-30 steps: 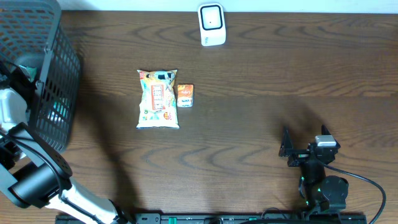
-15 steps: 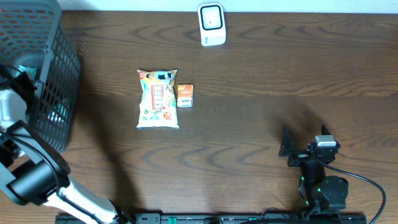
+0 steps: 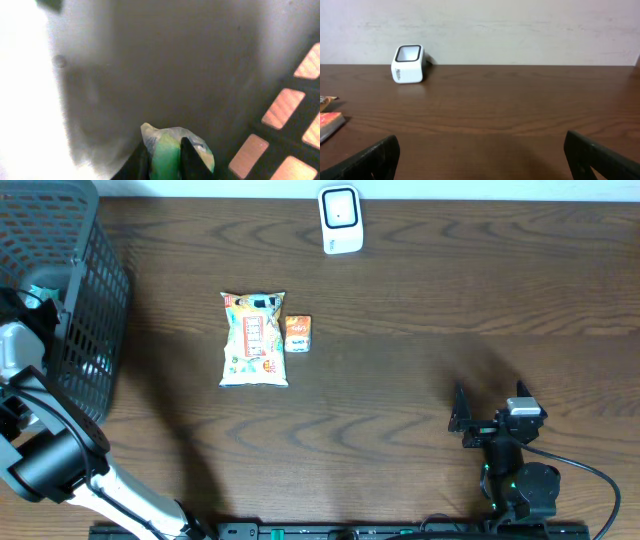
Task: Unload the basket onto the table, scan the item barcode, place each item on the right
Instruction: 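Reach the left gripper into the basket and grasp the green tissue pack, then carry the green pack to the scanner and release it on the table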
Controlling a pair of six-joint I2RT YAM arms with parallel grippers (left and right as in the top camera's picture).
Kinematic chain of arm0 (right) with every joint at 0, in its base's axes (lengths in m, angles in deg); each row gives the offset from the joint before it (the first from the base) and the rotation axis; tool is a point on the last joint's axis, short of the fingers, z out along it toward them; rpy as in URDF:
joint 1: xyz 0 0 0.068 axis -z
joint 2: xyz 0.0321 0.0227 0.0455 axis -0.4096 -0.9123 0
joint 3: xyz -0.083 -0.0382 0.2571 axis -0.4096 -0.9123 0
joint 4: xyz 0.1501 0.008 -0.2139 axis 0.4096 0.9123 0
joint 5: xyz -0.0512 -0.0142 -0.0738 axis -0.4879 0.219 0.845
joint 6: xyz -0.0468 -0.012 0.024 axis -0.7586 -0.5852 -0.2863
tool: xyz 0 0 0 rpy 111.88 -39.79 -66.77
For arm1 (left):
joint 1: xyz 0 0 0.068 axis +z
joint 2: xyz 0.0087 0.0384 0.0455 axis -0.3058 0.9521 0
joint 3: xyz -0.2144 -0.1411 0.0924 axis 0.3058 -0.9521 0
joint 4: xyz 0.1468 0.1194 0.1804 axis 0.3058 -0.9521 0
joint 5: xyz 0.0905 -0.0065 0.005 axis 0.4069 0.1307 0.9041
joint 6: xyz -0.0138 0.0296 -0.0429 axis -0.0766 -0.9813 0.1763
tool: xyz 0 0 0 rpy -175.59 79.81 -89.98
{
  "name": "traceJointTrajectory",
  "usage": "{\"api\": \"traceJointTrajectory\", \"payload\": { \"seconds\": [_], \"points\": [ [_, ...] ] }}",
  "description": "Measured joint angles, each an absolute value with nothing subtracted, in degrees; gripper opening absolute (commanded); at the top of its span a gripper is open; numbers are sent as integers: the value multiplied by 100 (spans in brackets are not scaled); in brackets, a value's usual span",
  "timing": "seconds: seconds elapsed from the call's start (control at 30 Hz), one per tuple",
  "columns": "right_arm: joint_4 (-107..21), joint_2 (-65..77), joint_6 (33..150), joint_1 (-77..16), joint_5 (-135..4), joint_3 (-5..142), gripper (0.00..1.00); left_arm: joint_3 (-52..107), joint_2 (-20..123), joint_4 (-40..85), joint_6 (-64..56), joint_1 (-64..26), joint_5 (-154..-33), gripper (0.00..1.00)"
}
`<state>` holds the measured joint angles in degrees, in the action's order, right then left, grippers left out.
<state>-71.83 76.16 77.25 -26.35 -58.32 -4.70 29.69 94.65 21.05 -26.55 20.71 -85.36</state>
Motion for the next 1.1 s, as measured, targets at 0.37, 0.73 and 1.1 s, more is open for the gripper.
{"api": "traceJointTrajectory", "payload": {
  "seconds": [0.37, 0.73, 1.1],
  "points": [
    [-7183, 7616, 7725, -2635, -5832, -470, 99, 3089, 7524, 2772, -1671, 2071, -8326, 7],
    [-7186, 7616, 7725, -2635, -5832, -470, 99, 3259, 5030, 4464, 810, 1626, -9027, 7],
    [-7188, 7616, 7725, -2635, -5830, -470, 99, 3283, 5703, 3362, 685, -1878, -9489, 7]
  ]
}}
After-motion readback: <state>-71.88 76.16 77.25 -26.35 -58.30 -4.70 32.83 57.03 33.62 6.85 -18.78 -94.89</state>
